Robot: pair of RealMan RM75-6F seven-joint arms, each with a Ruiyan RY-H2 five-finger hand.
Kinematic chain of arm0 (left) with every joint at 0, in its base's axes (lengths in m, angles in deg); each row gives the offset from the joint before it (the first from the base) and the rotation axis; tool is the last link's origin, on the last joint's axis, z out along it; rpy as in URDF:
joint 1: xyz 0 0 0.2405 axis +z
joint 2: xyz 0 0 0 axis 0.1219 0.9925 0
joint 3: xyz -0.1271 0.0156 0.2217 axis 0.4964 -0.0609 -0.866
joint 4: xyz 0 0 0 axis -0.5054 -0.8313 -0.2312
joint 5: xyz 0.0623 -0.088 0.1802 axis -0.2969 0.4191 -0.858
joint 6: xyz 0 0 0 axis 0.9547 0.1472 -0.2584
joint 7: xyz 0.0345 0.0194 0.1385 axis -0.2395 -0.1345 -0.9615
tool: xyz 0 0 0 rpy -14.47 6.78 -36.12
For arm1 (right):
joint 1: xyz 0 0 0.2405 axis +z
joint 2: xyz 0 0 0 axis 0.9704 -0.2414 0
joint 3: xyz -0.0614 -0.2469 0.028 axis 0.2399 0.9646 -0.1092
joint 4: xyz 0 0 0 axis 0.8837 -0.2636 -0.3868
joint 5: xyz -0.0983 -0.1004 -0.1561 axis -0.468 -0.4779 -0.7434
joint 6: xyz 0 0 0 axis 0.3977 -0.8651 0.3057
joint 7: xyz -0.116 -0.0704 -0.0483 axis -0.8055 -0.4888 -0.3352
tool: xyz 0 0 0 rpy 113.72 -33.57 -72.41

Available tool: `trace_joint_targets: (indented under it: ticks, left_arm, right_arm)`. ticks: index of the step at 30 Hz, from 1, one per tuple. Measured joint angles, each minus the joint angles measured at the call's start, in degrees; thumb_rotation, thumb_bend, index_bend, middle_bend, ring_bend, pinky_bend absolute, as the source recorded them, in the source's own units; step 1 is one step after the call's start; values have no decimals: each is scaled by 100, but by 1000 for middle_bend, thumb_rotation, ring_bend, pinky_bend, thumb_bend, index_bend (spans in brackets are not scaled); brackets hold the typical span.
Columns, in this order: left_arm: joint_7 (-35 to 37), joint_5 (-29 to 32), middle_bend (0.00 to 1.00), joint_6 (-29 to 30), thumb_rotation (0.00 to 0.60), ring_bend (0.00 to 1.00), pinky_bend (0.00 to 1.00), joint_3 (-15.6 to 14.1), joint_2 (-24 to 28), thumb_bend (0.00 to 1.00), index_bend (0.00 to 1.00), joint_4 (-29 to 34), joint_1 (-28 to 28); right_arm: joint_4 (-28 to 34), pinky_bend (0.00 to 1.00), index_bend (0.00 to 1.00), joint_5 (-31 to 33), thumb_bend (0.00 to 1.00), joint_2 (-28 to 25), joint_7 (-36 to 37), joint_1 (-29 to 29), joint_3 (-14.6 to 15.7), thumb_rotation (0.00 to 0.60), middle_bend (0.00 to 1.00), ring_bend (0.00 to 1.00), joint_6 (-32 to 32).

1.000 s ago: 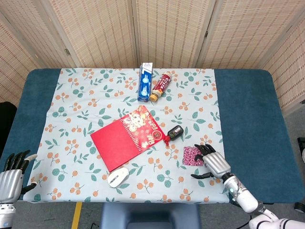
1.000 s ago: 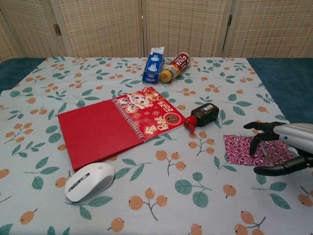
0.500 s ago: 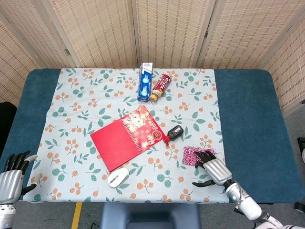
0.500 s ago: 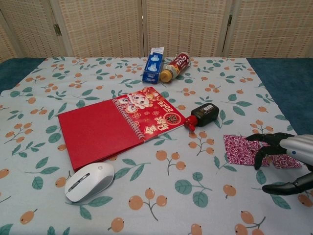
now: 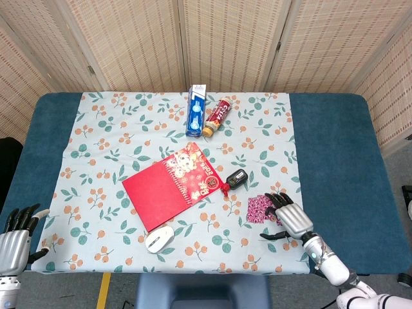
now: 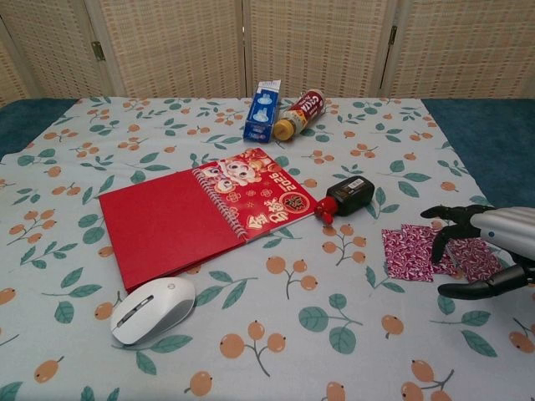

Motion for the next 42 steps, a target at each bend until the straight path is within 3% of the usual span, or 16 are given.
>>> trace_joint_targets:
  ticks: [6,9,11,14,42]
  left_arm:
    - [13,23,134,-4,600,123,0,7,1,434,251,-14,9]
    - [11,24,134,-18,600,123,0,6,-2,434,251,-16,4]
    - [5,8,135,-32,600,123,0,-1,-9,434,251,-19,-5]
    - [5,10,134,-42,600,123,0,1,-17,434,250,-16,-12]
    - [78,21,134,-103,600,127,0,-10,-14,434,249,-50,-25]
  right_arm:
    - [-87,0,307,104,206,40,58,82,-145,199,60,0,35]
    - [-60,0,236,72,206,14,70,70,-173,255,58,0,-90]
    - [-85,0,172,69,205,15,12,52,-198,325,49,0,-187]
    - [-155,0,140,113,205,60,-123,24,-228,382,34,0,-249]
    - [-950,0,136,382,205,677,-389,203,-384,391,23,0,-15]
